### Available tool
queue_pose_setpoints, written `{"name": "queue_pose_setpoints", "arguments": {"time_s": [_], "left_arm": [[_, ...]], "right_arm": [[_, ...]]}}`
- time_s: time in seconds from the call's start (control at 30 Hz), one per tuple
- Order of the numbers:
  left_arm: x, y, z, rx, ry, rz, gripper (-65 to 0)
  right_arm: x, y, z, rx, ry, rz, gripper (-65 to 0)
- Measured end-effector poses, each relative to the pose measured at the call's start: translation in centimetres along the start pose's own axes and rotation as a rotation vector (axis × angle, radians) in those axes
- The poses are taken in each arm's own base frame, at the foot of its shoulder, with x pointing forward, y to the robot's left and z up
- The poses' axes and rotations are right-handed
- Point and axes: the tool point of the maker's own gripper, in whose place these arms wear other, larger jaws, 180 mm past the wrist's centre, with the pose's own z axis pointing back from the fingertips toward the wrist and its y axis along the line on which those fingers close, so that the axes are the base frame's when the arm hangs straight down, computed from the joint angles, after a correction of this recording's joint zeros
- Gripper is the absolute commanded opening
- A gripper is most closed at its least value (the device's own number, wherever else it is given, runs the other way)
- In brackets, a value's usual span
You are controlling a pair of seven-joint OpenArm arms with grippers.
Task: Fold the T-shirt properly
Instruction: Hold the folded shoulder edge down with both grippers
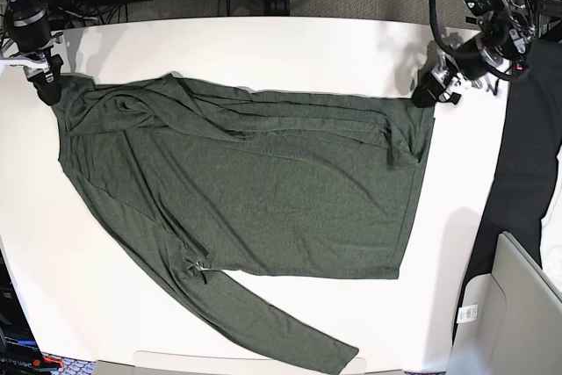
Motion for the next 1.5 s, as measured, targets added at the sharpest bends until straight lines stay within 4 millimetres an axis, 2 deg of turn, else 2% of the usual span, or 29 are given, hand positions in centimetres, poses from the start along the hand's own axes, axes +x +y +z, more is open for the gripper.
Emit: {"name": "queue_pose_setpoints", "arguments": {"time_s": [0.23,0.47,0.63,0.77,1.0,1.17,1.27,1.43,1.5], "left_arm": [[0.5,-0.1,-0.3,0.001,-0.014,0.007,-38.9],[1.0,-1.4,-2.3,-0.065,-0.021,0.061,-38.9],[1.3,-1.5,-2.7,-0.078,-0.019,0.074,-39.6],[1.4,-1.5,-2.7,-0.075,-0.021,0.075,-46.3],[1.7,-1.6,-2.9,-0.070,-0.024,0.072,-64.7],[1.9,-1.6,-2.6,-0.068,-0.032,0.066,-64.9],[1.9,-1.3,-1.3,-0.037,-0.048,0.024,-64.9],[2.1,-1.4,-0.8,-0.031,-0.060,0.002,-64.9],[2.0,-1.4,-0.7,-0.029,-0.058,0.003,-64.9]], "right_arm": [[0.0,0.0,0.0,0.000,0.000,-0.001,-45.6],[0.0,0.0,0.0,0.000,0.000,-0.001,-45.6],[-0.2,-0.3,0.3,-0.009,0.006,0.001,-45.6],[-0.3,-0.2,0.4,0.006,0.005,-0.018,-45.6],[-0.2,-0.1,0.4,0.007,0.002,-0.019,-45.5],[-0.5,-0.6,0.7,-0.007,0.012,-0.020,-45.2],[-0.7,-0.8,0.7,-0.016,0.016,-0.024,-45.1],[-1.9,-3.5,0.7,-0.118,0.042,-0.120,-45.1],[-2.2,-3.5,0.8,-0.121,0.058,-0.124,-45.1]]}}
